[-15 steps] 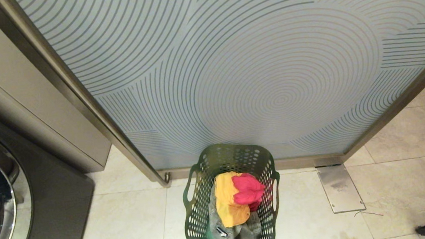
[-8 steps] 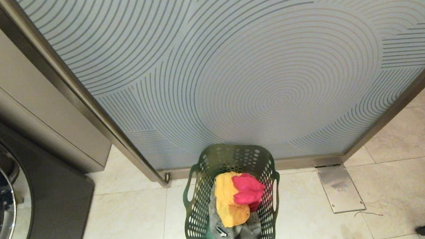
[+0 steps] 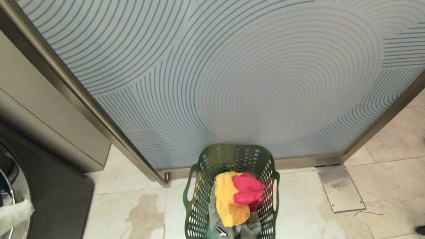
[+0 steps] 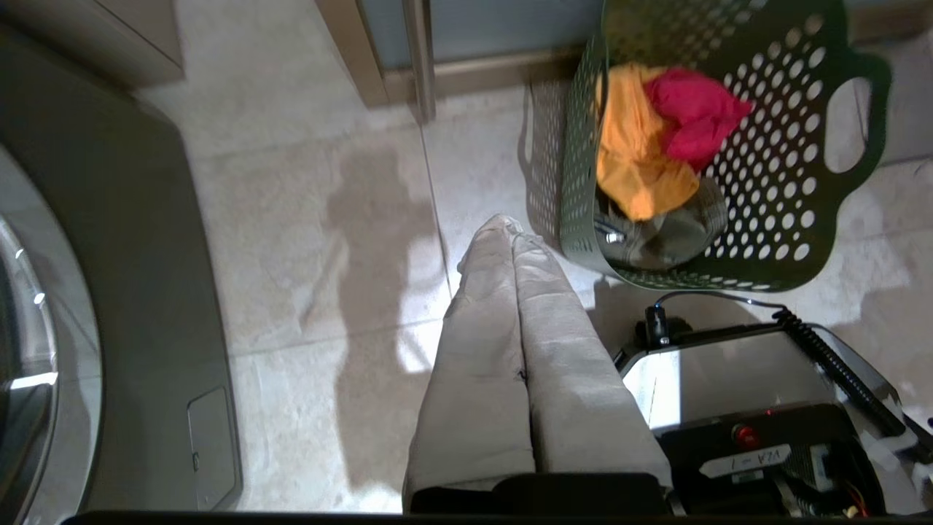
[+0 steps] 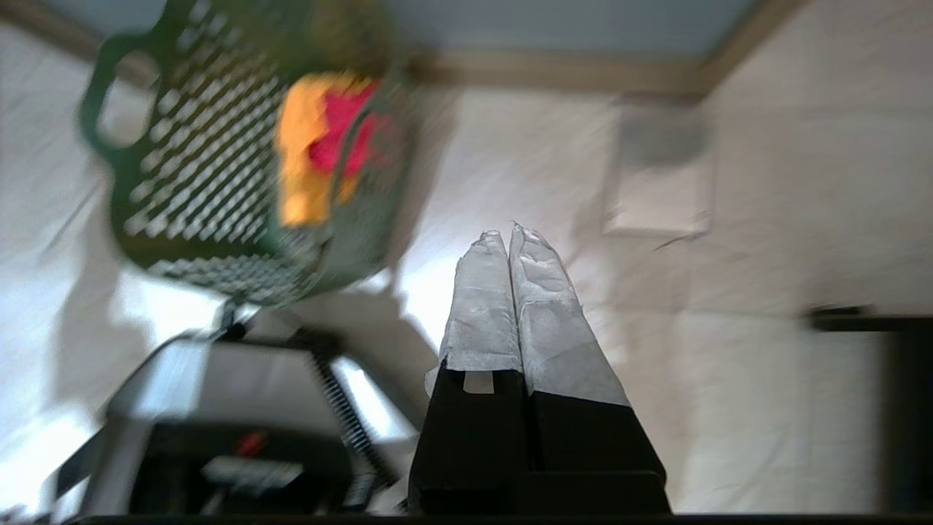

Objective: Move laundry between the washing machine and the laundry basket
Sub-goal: Pick up the clothes basket and put it beside the washing machine

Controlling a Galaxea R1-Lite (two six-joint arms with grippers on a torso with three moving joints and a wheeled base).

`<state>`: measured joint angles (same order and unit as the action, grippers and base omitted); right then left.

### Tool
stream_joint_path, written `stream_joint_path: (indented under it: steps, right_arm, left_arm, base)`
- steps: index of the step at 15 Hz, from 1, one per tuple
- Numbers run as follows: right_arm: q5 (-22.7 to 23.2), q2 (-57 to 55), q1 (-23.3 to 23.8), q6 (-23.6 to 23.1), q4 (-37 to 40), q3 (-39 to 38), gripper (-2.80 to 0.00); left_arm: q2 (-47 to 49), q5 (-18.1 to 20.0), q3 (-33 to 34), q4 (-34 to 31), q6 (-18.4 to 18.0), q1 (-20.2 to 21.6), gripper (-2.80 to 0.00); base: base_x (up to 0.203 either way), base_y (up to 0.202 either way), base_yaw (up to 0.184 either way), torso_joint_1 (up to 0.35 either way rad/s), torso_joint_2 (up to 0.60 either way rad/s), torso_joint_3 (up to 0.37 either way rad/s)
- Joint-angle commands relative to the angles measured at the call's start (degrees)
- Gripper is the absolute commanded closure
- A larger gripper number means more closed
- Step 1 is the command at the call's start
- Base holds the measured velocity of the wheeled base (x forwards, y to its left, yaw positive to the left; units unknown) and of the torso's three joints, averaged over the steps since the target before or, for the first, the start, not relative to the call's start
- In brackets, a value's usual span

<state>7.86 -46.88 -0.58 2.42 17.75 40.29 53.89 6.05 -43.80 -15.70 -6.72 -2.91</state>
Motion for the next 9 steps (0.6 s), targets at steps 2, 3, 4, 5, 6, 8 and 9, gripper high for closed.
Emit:
stream_joint_path:
  steps: [2, 3, 4, 5, 6, 8, 9]
  right_arm:
    - [0.6, -25.0, -2.2, 4.7, -7.5, 3.3, 0.00]
    - [-0.5, -30.2, -2.6, 6.9, -11.7, 4.3, 0.00]
    - [-1.3, -35.5, -3.0, 9.2, -16.3, 5.5, 0.00]
    - [-1.8, -40.0, -3.4, 11.0, -20.0, 6.5, 0.00]
    - [-1.8, -43.5, -4.1, 12.5, -22.8, 7.7, 0.00]
    - [-1.0, -47.6, -6.6, 14.8, -25.6, 9.9, -0.75]
    - [-0.8, -49.1, -8.2, 16.5, -26.0, 10.7, -2.80]
  left_arm:
    - [23.1, 0.4, -8.9, 0.3, -0.4, -0.9, 0.00]
    - [26.8, 0.3, -10.5, 1.1, -0.4, -2.5, 0.00]
    - [29.9, -0.2, -11.8, 2.2, -0.3, -4.7, 0.00]
    - [32.4, -1.6, -12.8, 3.2, -0.1, -7.4, -1.17]
    - [34.2, -3.1, -13.3, 3.7, 0.2, -9.9, -2.80]
    - [36.7, -4.4, -14.5, 4.1, 2.1, -12.3, -2.80]
    - [38.0, -4.4, -15.3, 4.1, 3.5, -12.9, -2.80]
  base:
    - [0.000, 0.000, 0.000, 0.000, 0.00, 0.000]
    - [0.000, 0.000, 0.000, 0.000, 0.00, 0.000]
    - [0.000, 0.000, 0.000, 0.000, 0.00, 0.000]
    - [0.000, 0.000, 0.000, 0.000, 0.00, 0.000]
    - [0.000, 0.000, 0.000, 0.000, 0.00, 0.000]
    - [0.000, 0.000, 0.000, 0.000, 0.00, 0.000]
    - [0.000, 0.000, 0.000, 0.000, 0.00, 0.000]
